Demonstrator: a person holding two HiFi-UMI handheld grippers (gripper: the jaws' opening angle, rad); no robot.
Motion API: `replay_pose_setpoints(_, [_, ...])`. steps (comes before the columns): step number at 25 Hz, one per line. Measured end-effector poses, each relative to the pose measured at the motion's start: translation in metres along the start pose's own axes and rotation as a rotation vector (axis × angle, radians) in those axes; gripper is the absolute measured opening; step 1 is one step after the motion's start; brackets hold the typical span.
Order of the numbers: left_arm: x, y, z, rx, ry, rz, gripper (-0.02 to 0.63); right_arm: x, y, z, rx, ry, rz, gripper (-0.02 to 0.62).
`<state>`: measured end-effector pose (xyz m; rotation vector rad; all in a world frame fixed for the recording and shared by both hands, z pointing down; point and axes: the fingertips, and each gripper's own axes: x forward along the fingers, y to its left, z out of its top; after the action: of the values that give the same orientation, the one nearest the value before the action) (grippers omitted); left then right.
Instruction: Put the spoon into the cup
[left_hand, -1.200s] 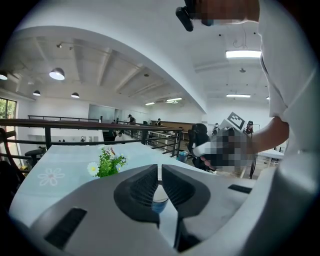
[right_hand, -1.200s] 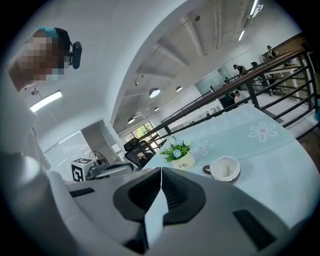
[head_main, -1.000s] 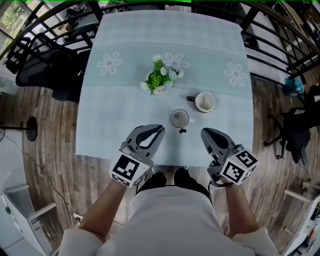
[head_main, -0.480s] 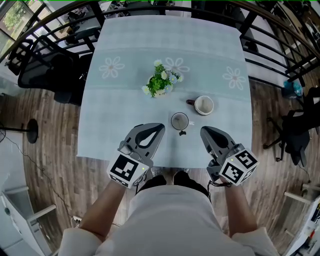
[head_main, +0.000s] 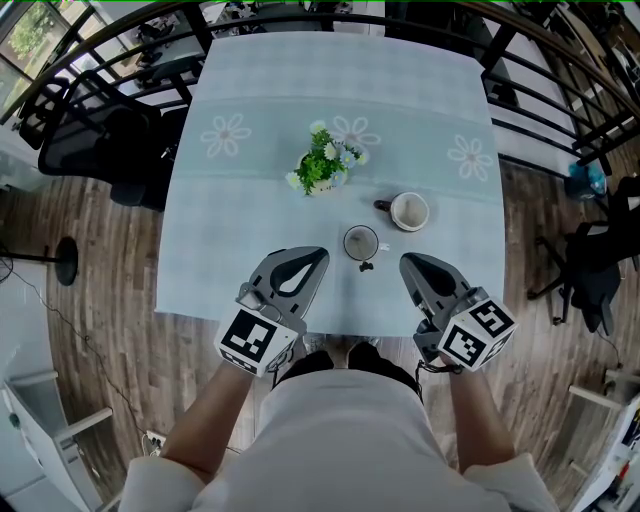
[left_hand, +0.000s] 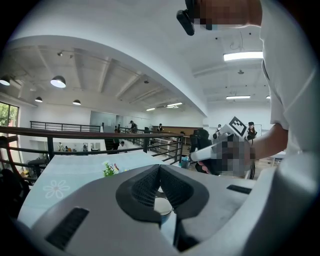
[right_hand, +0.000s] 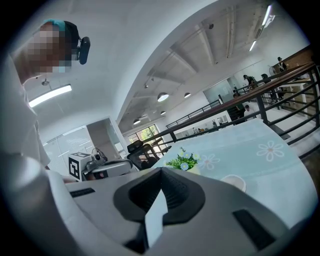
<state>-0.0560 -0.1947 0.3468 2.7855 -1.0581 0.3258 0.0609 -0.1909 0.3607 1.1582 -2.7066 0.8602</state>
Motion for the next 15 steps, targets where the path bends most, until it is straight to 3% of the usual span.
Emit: replay_pose_setpoints(15, [0.003,0.002,-0.010,-0.010,0.018,0.018,0.021,0.001,-0.001,-0.002,-0.007,0.014,0.009,0.023])
